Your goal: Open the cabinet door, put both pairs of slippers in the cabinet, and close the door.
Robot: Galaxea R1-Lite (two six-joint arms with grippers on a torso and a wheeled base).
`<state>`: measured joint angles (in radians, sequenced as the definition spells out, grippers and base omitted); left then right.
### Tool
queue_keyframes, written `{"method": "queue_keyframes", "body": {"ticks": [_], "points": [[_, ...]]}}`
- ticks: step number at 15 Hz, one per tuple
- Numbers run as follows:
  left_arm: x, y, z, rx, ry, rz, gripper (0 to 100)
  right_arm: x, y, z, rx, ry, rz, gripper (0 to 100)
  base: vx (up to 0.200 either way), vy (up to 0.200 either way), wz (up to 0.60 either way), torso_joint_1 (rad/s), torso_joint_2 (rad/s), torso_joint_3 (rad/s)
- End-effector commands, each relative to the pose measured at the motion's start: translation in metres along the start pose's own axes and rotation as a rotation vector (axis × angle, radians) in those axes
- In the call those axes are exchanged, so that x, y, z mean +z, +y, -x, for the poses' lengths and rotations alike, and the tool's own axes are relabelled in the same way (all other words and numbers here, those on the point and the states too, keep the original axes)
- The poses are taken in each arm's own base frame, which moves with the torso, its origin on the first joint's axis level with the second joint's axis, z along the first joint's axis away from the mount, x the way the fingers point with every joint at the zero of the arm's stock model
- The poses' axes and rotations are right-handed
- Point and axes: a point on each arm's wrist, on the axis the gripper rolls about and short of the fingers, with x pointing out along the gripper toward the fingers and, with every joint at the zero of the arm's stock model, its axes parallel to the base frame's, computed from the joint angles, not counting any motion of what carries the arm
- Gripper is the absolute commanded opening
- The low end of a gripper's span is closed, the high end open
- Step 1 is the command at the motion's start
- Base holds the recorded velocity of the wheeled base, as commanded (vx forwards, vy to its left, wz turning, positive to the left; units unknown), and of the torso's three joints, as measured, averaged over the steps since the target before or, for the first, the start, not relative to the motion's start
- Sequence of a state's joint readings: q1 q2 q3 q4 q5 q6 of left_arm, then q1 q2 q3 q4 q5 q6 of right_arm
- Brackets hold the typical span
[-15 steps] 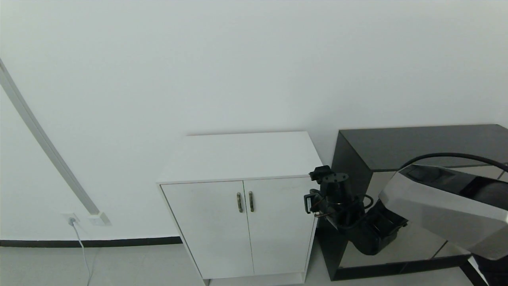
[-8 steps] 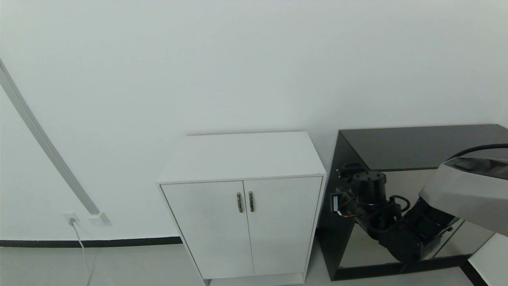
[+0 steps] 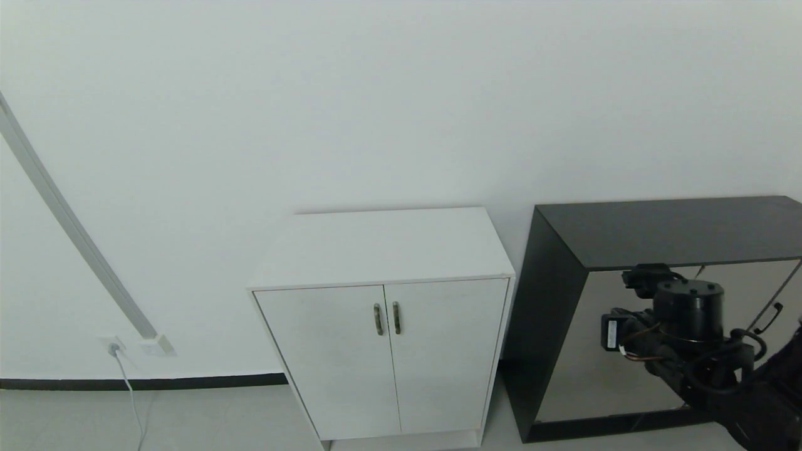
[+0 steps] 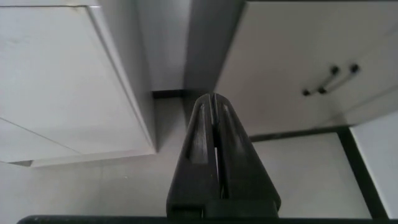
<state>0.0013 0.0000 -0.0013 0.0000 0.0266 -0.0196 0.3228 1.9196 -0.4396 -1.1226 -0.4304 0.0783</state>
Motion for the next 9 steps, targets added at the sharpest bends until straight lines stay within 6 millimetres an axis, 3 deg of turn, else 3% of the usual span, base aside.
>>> {"method": "queue_keyframes", "body": {"ticks": [1,4,9], "points": [[0.000,0.000,0.000,0.000,0.001,0.000,0,0.005,-0.022,0.033,-0.020,-0.032,-0.022,0,0.000,0.000,0.00,0.000,0.00,0.000],[0.000,0.000,0.000,0.000,0.000,0.000,0,0.001,-0.039,0.072,-0.018,-0.049,-0.027,0,0.000,0.000,0.00,0.000,0.00,0.000],[0.000,0.000,0.000,0.000,0.001,0.000,0,-0.008,-0.058,0.114,-0.013,-0.084,-0.019,0,0.000,0.000,0.00,0.000,0.00,0.000]]}}
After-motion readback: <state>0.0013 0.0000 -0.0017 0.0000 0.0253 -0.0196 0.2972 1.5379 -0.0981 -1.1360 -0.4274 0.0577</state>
